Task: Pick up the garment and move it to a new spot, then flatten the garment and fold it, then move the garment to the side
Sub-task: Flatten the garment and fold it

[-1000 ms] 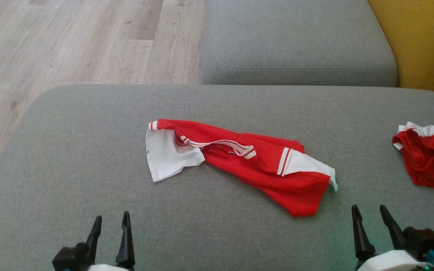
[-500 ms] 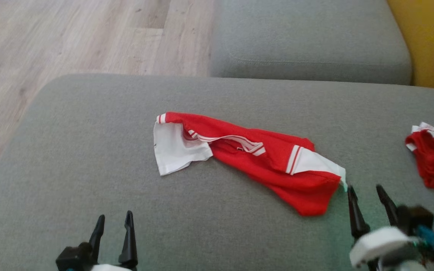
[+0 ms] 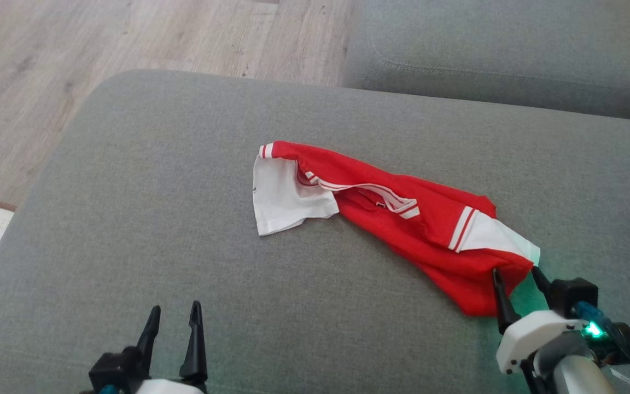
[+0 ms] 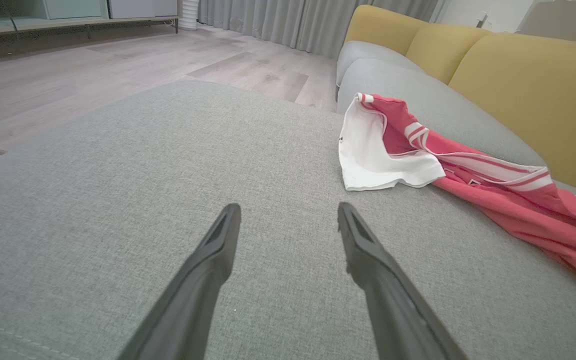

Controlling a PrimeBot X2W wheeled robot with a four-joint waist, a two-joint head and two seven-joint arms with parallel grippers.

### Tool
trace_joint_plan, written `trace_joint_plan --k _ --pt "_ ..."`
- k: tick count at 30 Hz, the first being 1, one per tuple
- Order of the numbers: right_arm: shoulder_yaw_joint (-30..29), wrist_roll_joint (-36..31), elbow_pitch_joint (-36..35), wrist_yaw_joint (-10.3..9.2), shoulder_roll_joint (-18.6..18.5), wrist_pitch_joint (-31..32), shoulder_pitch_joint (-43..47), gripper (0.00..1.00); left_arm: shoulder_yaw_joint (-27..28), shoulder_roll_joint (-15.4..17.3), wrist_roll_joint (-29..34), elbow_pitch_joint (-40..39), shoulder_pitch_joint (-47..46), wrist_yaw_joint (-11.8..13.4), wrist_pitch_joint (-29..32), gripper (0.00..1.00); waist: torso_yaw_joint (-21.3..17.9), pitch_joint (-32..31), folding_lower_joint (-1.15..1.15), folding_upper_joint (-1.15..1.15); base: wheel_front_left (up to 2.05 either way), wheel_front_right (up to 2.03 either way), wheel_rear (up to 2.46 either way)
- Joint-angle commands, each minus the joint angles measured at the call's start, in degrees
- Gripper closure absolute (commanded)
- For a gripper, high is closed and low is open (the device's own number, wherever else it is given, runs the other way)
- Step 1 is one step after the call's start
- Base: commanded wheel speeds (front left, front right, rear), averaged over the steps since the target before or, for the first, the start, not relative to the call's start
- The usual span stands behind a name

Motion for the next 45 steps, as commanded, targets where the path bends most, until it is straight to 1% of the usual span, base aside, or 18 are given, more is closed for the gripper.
trace_joint_plan --k 1,3,4,5,6,10,14,20,27,32,33,34,35,36,37,38,39,45 --pt "1.25 -0.51 -0.94 0.37 -0.45 -1.24 -3.23 0.00 2.12 0.59 0.54 -1.60 -3.18 -0.01 -0.36 0.00 0.10 0.11 -0.01 0.00 0.00 0.00 0.00" --pt "1.57 -0.75 0.86 0.37 -0.45 -2.12 -4.09 0.00 2.19 0.63 0.53 -1.60 -3.19 0.05 -0.38 0.00 0.14 0.17 -0.01 0.00 0.00 0.00 0.00" --pt "2.11 -0.80 2.53 0.37 -0.45 -2.93 -4.93 0.03 2.23 0.71 0.55 -1.62 -3.17 0.13 -0.39 0.00 0.03 0.18 -0.01 0.00 0.00 0.00 0.00" --pt "2.40 -0.91 3.26 0.37 -0.45 -3.41 -5.36 0.19 2.22 0.75 0.56 -1.66 -3.15 0.16 -0.40 0.00 -0.04 0.18 -0.01 0.00 0.00 0.00 0.00" --pt "2.55 -1.05 3.99 0.37 -0.45 -3.80 -5.75 0.44 2.17 0.81 0.59 -1.69 -3.14 0.17 -0.40 0.00 -0.10 0.17 -0.01 0.00 0.00 0.00 0.00" --pt "3.48 -0.60 6.04 0.37 -0.45 -5.19 -6.71 1.00 1.92 1.03 0.69 -1.93 -3.15 0.28 -0.16 0.00 -0.33 -0.07 -0.01 0.00 0.00 0.00 0.00" --pt "5.75 0.43 5.91 0.37 -0.45 -6.56 -6.31 1.00 1.76 1.36 0.70 -2.15 -2.71 0.46 -0.04 0.00 -0.82 -0.51 -0.01 0.00 0.00 0.00 0.00" --pt "12.74 0.12 0.83 0.37 -0.45 -7.01 -2.81 1.00 1.33 1.54 0.62 -2.44 -2.03 0.64 0.24 0.00 -1.79 -1.46 -0.01 0.00 0.00 0.00 0.00" --pt "21.37 -0.59 -6.25 0.37 -0.45 -3.06 3.42 1.00 0.80 1.43 0.50 -2.45 -1.43 0.72 0.33 0.00 -3.00 -2.15 -0.01 0.00 0.00 0.00 0.00" --pt "25.10 -0.50 -9.91 0.37 -0.45 -0.68 7.05 1.00 0.49 1.18 0.45 -2.38 -1.35 0.74 0.29 0.00 -3.64 -2.20 -0.01 0.00 0.00 0.00 0.00" --pt "25.89 -0.61 -10.38 0.37 -0.45 -0.26 7.63 0.72 0.47 1.13 0.43 -2.35 -1.35 0.77 0.28 0.00 -3.77 -2.18 -0.01 0.00 0.00 0.00 0.00" --pt "25.89 -0.61 -10.38 0.37 -0.45 -0.26 7.63 0.72 0.47 1.13 0.43 -2.35 -1.35 0.77 0.28 0.00 -3.77 -2.18 -0.01 0.00 0.00 0.00 0.00" --pt "26.70 -0.56 -10.74 0.37 -0.45 0.21 8.19 0.60 0.45 1.08 0.41 -2.32 -1.35 0.79 0.26 0.00 -3.90 -2.13 -0.01 0.00 0.00 0.00 0.00" --pt "27.51 -0.47 -11.04 0.37 -0.45 0.63 8.68 0.33 0.43 1.04 0.40 -2.27 -1.35 0.78 0.24 0.00 -4.01 -2.09 -0.01 0.00 0.00 0.00 0.00" --pt "28.16 -0.31 -11.27 0.37 -0.45 0.98 9.13 0.20 0.41 0.98 0.37 -2.20 -1.36 0.76 0.22 0.00 -4.11 -2.05 -0.01 0.00 0.00 0.00 0.00" --pt "28.63 -0.20 -11.46 0.37 -0.45 1.26 9.50 0.04 0.37 0.92 0.37 -2.12 -1.38 0.74 0.20 0.00 -4.19 -2.02 -0.01 0.00 0.00 0.00 0.00" --pt "28.98 -0.11 -11.62 0.37 -0.45 1.50 9.82 0.00 0.33 0.85 0.35 -2.04 -1.41 0.71 0.18 0.00 -4.25 -2.01 -0.01 0.00 0.00 0.00 0.00" --pt "27.81 0.42 -14.59 0.37 -0.45 2.08 11.04 0.00 0.36 0.59 0.31 -1.53 -1.57 0.49 0.00 0.00 -4.54 -2.04 -0.01 0.00 0.00 0.00 0.00"
